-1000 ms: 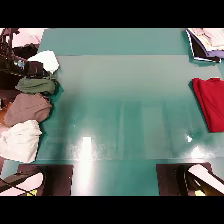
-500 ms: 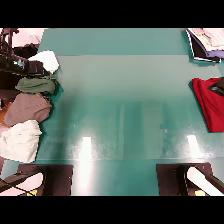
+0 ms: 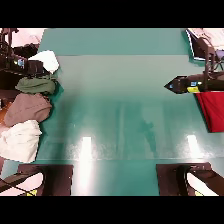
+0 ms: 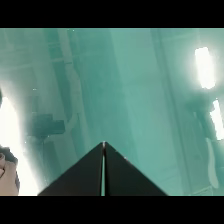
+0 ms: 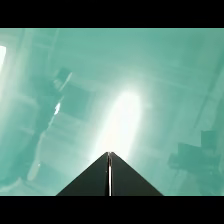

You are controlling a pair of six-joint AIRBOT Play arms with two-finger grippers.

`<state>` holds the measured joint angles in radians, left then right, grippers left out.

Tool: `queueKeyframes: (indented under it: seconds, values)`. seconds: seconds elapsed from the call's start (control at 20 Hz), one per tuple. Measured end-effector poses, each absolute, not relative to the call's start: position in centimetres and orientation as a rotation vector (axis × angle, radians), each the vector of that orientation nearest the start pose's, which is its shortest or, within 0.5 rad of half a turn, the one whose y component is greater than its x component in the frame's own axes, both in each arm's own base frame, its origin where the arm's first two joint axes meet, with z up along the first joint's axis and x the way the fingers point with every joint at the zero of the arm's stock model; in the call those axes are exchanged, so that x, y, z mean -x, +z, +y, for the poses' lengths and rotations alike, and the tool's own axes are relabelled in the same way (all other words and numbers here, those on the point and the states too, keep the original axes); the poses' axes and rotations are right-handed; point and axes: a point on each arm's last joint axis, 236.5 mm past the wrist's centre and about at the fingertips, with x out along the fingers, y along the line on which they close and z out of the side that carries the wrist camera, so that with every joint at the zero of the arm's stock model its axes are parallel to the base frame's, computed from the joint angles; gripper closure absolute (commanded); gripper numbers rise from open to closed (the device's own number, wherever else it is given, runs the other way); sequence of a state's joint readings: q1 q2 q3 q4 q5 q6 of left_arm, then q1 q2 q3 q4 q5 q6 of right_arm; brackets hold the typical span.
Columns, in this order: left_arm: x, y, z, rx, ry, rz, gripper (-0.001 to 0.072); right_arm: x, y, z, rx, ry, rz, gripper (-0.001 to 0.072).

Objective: Fold the shirts.

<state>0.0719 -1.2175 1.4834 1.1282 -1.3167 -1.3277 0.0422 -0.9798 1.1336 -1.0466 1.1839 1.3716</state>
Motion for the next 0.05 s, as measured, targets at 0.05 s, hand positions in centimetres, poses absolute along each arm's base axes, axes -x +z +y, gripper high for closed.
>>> queueKeyframes:
  seconds: [0.05]
  values:
    - [-40.66,16.24,-6.9,0.142,-0.384,0.974,0.0684,-34.26,13.54,12.97,-0.222,0.488,0.969,0.0694]
